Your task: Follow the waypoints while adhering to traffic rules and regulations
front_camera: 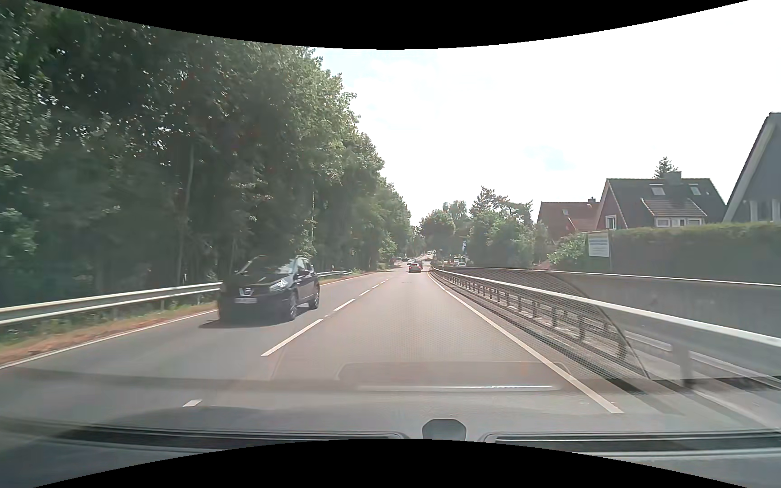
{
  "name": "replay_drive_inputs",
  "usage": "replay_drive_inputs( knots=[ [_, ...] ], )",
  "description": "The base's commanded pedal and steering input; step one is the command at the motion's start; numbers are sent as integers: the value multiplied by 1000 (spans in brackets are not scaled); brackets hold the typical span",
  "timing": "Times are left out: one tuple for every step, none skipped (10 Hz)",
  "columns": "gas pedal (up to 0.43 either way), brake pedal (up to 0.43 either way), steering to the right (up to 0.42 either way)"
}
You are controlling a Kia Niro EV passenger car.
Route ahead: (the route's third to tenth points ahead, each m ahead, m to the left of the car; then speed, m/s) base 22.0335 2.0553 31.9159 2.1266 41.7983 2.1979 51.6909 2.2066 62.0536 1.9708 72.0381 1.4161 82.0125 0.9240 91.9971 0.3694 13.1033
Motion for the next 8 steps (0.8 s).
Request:
replay_drive_inputs(
  knots=[
    [59, 0, 0],
    [59, 0, 0],
    [59, 0, 0],
    [59, 0, 0],
    [59, 0, -1],
    [59, 0, 0],
    [59, 0, -1],
    [59, 0, 0]
  ],
)
